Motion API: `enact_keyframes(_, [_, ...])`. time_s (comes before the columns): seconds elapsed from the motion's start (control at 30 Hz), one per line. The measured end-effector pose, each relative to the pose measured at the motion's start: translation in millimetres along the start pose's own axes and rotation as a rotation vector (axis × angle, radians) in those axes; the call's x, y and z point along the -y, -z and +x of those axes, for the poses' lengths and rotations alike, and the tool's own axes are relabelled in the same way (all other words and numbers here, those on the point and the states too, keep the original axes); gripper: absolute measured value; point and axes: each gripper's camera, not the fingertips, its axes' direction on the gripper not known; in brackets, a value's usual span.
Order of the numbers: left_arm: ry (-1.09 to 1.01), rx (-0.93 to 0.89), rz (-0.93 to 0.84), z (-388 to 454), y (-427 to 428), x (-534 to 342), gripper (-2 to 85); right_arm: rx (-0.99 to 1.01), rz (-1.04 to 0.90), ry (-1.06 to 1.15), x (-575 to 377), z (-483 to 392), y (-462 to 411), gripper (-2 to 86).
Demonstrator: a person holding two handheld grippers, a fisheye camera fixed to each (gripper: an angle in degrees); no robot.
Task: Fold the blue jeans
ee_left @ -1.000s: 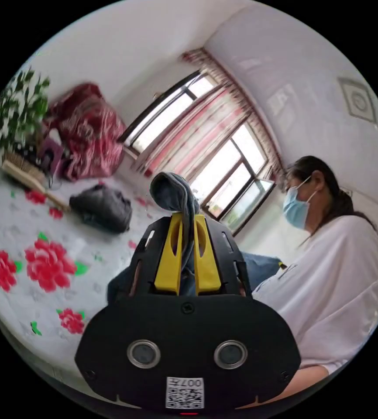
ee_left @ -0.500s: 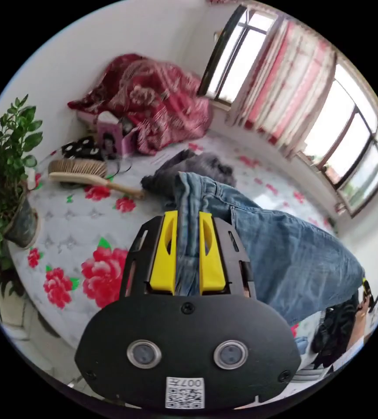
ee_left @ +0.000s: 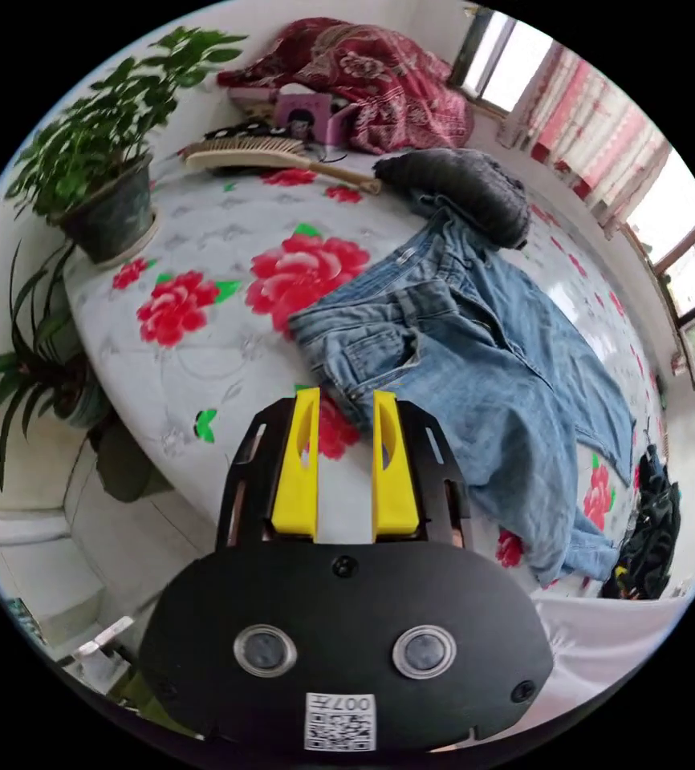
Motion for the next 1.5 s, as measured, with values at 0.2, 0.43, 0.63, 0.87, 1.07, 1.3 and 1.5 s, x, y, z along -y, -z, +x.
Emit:
enact_keyframes(0.2, [0.254,-0.172,-0.108,-25.1,-43.6,24.2,13.8,0.126,-0.028,-0.062,-6.8,27.4,-24.6,10.3])
enact_keyframes(0.43, [0.167,-0.137,-0.154,-7.0,-39.6,53.8,5.2,0.228,-0.105,-0.037,5.9,14.5,-41.0,0.5])
enact_keyframes(0.63, [0.113,-0.430,0.024,-45.0,43.3,39.9,2.3,0.615,0.171,-0.126,-37.5,80.4,76.3,0.0])
enact_keyframes(0.87, [0.072,-0.434,-0.047,-47.3,60.7,16.4,2.6,0.885,0.366,-0.326,-41.7,122.9,154.3,1.7])
enact_keyframes(1.07, [0.174,-0.434,-0.089,-43.4,39.3,5.8,3.1,0.759,0.359,-0.197,13.2,78.4,95.2,5.8])
enact_keyframes(1.3, [0.180,-0.433,-0.118,-59.2,49.2,-0.8,3.2,0.377,0.096,-0.165,-2.3,74.0,-4.8,8.0])
enact_keyframes(1.5, [0.167,-0.425,-0.108,-48.0,61.5,6.2,3.2,0.357,0.011,-0.297,10.2,85.3,-70.6,7.1])
